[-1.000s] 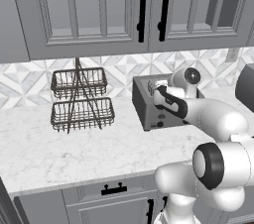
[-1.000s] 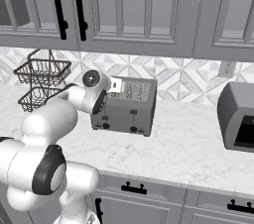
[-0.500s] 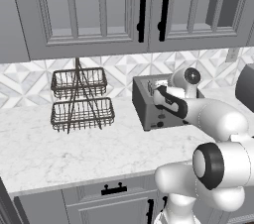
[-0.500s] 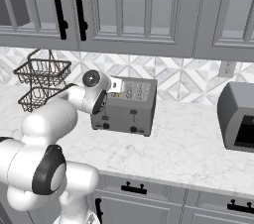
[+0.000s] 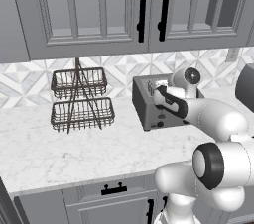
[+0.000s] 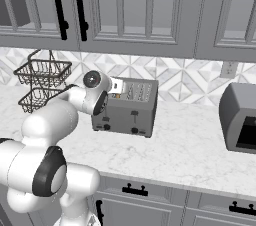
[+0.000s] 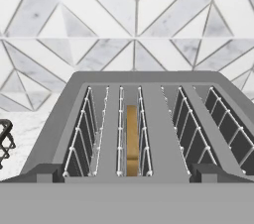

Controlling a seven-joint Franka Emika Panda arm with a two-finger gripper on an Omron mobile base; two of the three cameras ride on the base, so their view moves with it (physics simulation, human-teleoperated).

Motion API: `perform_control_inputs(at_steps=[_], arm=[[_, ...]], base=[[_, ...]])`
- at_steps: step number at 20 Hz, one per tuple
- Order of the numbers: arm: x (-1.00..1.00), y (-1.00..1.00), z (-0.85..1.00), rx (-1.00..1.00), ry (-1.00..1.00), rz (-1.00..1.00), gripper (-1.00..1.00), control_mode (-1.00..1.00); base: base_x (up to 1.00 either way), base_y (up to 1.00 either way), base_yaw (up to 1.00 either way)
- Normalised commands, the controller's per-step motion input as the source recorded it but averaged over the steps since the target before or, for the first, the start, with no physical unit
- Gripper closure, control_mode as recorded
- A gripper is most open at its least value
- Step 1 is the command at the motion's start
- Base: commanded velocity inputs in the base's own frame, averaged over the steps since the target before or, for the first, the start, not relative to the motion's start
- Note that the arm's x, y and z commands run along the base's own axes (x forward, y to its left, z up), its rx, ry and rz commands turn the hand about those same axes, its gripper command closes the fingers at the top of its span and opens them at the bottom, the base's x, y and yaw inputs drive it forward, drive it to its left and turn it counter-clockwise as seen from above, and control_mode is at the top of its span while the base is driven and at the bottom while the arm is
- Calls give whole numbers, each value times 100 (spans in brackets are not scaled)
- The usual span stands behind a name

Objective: Start the toaster. Once the lever pops up, take the bread to the plate on the dining counter.

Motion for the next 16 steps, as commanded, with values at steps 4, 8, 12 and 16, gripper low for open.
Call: perform_control_inputs(at_steps=[4, 8, 12, 16], arm=[[0, 0, 0, 0, 0, 0, -100, -100], [0, 0, 0, 0, 0, 0, -100, -100], [0, 0, 0, 0, 0, 0, -100, -100], [0, 0, 0, 0, 0, 0, -100, -100]], base=[[0, 0, 0], [0, 0, 0], [0, 0, 0], [0, 0, 0]])
